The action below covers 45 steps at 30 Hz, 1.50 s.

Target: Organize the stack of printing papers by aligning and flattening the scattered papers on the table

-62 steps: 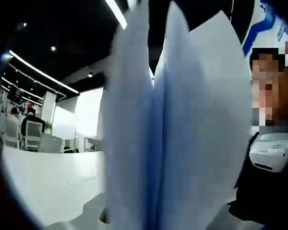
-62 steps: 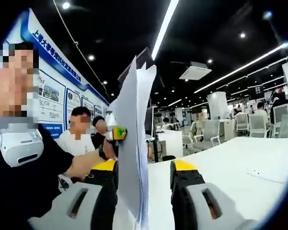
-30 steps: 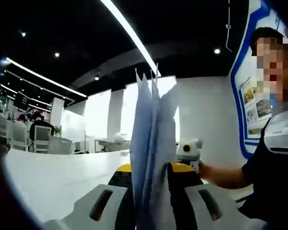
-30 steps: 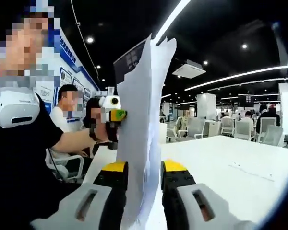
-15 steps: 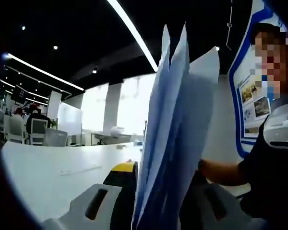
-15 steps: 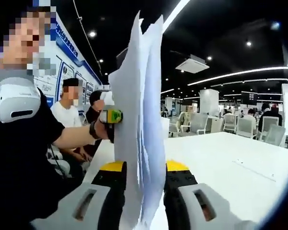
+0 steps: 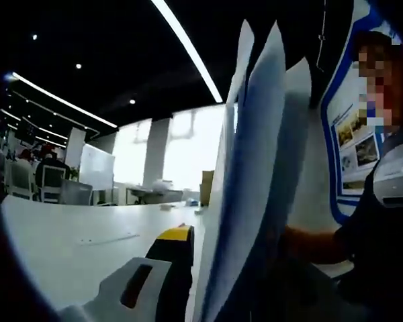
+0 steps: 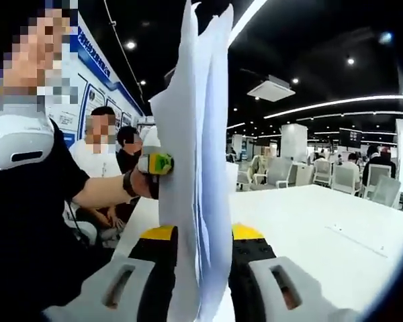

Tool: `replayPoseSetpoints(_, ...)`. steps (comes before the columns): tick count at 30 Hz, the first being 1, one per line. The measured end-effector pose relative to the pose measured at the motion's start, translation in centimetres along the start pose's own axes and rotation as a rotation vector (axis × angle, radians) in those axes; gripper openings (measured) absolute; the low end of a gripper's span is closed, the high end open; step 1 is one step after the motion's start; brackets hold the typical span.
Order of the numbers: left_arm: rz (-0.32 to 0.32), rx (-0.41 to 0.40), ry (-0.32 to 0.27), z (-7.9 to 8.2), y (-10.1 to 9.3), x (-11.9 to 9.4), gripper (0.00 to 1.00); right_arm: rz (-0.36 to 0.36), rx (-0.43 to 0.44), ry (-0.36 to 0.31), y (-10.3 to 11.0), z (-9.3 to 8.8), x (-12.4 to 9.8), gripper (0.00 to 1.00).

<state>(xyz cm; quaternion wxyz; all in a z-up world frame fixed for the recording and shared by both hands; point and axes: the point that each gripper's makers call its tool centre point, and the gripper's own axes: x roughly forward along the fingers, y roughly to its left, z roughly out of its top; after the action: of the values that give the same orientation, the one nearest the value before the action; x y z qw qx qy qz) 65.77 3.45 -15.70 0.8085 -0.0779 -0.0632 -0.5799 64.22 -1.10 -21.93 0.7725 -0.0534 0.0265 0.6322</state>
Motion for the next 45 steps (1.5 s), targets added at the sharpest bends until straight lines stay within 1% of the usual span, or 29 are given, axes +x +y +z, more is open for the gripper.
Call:
replayPoseSetpoints(4,-0.001,-0.004,0.01,-0.1,0.1,-0.2,0.29,-0.006,0.013,-0.004,-0.2,0.0,-0.7,0.24)
replayPoseSetpoints(6,-0.001,-0.005,0.01,-0.1,0.1,-0.4,0.29,0.0,0.017,-0.019,-0.1,0.3,-1.0,0.24)
replayPoseSetpoints(10,-0.028,-0.04,-0.014,0.4,-0.2,-0.4,0.29,0.006,0.025,-0.039,-0.1,0.7,-1.0,0.24)
replayPoseSetpoints(13,-0.042,-0.037,-0.03,0.6,-0.5,-0.1,0.29,0.005,0.001,-0.031,0.0,0.7,-0.6,0.21)
replayPoseSetpoints(16,-0.048,-0.026,-0.029,0.6,-0.5,0.1,0.29,0.009,0.008,-0.021,0.0,0.4,-0.2,0.21)
replayPoseSetpoints(20,-0.049,-0.01,-0.024,0.5,-0.5,0.4,0.26,0.013,0.014,-0.022,0.2,0.4,0.1,0.21)
replayPoseSetpoints(24,-0.053,-0.011,-0.019,0.2,-0.6,0.5,0.26,0.02,0.02,-0.02,0.5,0.4,0.6,0.21)
replayPoseSetpoints(28,-0.047,0.007,-0.016,0.2,-0.5,0.4,0.23,0.021,0.0,0.005,0.6,-0.1,0.7,0.21)
replayPoseSetpoints(34,-0.042,0.0,-0.009,0.2,-0.4,-0.1,0.24,0.028,0.012,0.005,0.5,-0.1,-1.0,0.22)
replayPoseSetpoints(35,-0.039,-0.002,-0.011,0.3,-0.3,-0.4,0.24,0.02,0.012,-0.015,0.4,0.4,-1.9,0.22)
replayPoseSetpoints(37,-0.031,-0.009,-0.013,0.4,0.0,-0.7,0.25,0.013,0.02,-0.036,0.2,0.8,-2.5,0.22)
replayPoseSetpoints(39,-0.019,-0.01,-0.011,0.4,0.2,-1.2,0.26,-0.014,0.022,-0.056,-0.1,1.3,-3.3,0.22)
replayPoseSetpoints(41,-0.012,-0.014,-0.022,0.8,0.5,-1.7,0.28,-0.029,0.017,-0.063,-0.4,1.6,-3.7,0.22)
replayPoseSetpoints(45,-0.014,-0.008,-0.049,2.0,0.6,-2.4,0.28,-0.025,0.019,-0.08,-0.5,2.1,-4.2,0.21)
